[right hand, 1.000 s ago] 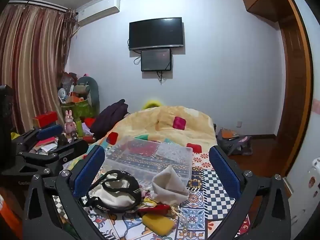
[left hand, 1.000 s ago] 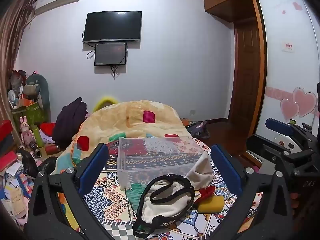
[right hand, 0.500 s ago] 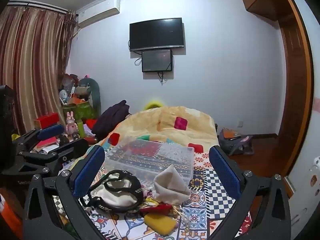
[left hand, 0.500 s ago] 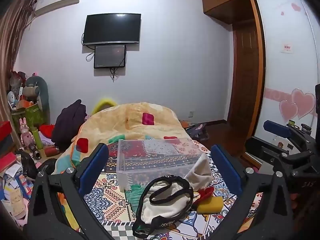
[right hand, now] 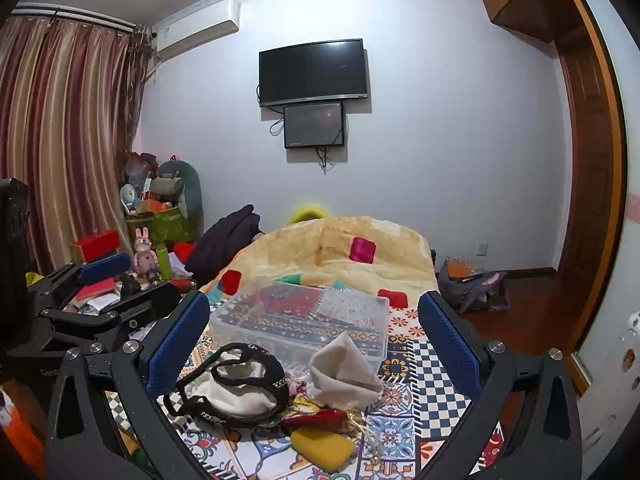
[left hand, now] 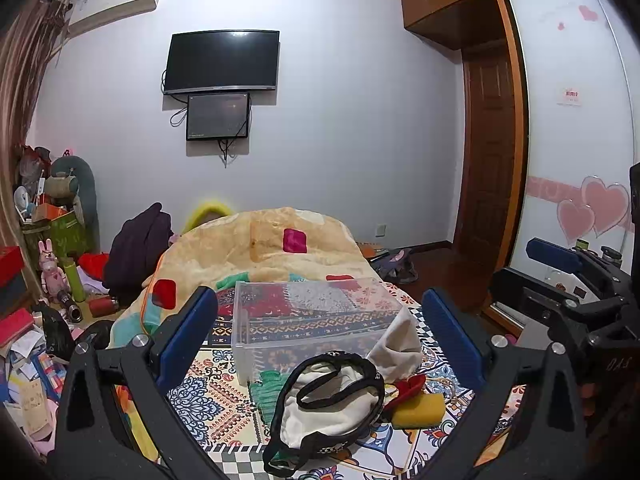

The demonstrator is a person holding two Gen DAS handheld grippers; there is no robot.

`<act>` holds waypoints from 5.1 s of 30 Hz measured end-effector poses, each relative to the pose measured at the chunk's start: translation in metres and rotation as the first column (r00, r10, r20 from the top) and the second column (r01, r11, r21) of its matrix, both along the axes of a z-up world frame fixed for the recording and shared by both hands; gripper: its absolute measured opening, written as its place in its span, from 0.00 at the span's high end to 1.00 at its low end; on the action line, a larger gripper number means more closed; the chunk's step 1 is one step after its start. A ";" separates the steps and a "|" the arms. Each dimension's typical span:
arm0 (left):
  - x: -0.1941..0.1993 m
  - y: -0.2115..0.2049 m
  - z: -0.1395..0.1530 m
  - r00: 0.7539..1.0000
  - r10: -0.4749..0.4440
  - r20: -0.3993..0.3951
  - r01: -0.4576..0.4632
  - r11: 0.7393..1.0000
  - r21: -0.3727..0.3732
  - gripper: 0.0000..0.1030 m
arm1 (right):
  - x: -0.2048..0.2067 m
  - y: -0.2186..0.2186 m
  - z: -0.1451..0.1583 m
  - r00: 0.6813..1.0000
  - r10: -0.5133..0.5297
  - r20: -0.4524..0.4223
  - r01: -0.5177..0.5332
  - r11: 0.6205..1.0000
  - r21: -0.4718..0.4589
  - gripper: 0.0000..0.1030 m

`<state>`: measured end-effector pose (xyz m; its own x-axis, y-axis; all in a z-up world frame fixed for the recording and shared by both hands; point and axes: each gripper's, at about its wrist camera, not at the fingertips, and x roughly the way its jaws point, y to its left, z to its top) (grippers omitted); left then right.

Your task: Organize soft objects

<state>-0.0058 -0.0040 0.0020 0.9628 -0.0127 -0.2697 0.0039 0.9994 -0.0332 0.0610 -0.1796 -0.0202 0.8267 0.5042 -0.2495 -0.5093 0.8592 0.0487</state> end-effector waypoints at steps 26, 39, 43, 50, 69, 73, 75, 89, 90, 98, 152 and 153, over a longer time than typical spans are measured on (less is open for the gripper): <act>0.000 0.000 0.000 1.000 -0.004 -0.001 0.004 1.000 -0.007 0.00 | -0.001 0.001 -0.002 1.000 0.008 0.001 -0.008 1.000 0.004 0.00; 0.000 -0.001 0.000 1.000 -0.006 0.001 0.006 1.000 -0.009 0.00 | -0.002 0.001 -0.002 1.000 0.006 0.001 -0.006 1.000 0.005 0.00; 0.000 -0.002 0.000 1.000 -0.005 0.001 0.005 1.000 -0.008 0.00 | -0.001 0.001 -0.002 1.000 0.007 0.000 -0.007 1.000 0.005 0.00; 0.000 -0.002 0.000 1.000 -0.007 0.000 0.007 1.000 -0.011 0.00 | -0.002 0.001 -0.002 1.000 0.007 -0.002 -0.007 1.000 0.005 0.00; 0.010 0.002 -0.017 0.995 -0.055 -0.088 0.053 0.998 -0.017 0.00 | 0.015 0.005 -0.018 0.993 0.044 -0.108 -0.046 0.999 -0.021 0.00; 0.017 0.010 -0.036 0.988 -0.042 -0.147 0.042 0.999 -0.002 0.00 | 0.024 -0.001 -0.035 0.985 0.039 -0.166 -0.050 0.997 -0.063 0.00; 0.022 0.016 -0.048 0.984 -0.029 -0.174 0.030 1.000 0.001 0.06 | 0.030 -0.003 -0.046 0.978 0.038 -0.203 -0.057 0.995 -0.086 0.00; 0.089 0.022 -0.091 0.919 -0.181 -0.350 0.168 0.983 -0.067 0.33 | 0.095 0.001 -0.088 0.905 0.076 -0.418 -0.137 0.984 -0.116 0.12; 0.092 0.022 -0.094 0.914 -0.191 -0.359 0.178 0.982 -0.068 0.34 | 0.099 0.004 -0.091 0.900 0.081 -0.429 -0.145 0.982 -0.120 0.12; 0.099 0.022 -0.109 0.899 -0.220 -0.379 0.207 0.975 -0.074 0.63 | 0.121 0.023 -0.119 0.842 0.096 -0.531 -0.198 0.970 -0.138 0.39; 0.206 0.068 -0.072 0.950 0.005 -0.313 0.013 0.999 0.053 0.91 | 0.179 0.058 -0.094 0.878 0.127 -0.462 -0.207 0.970 -0.125 0.90; 0.210 0.068 -0.077 0.942 0.000 -0.335 0.018 0.999 0.051 0.91 | 0.180 0.059 -0.097 0.872 0.126 -0.473 -0.210 0.969 -0.129 0.89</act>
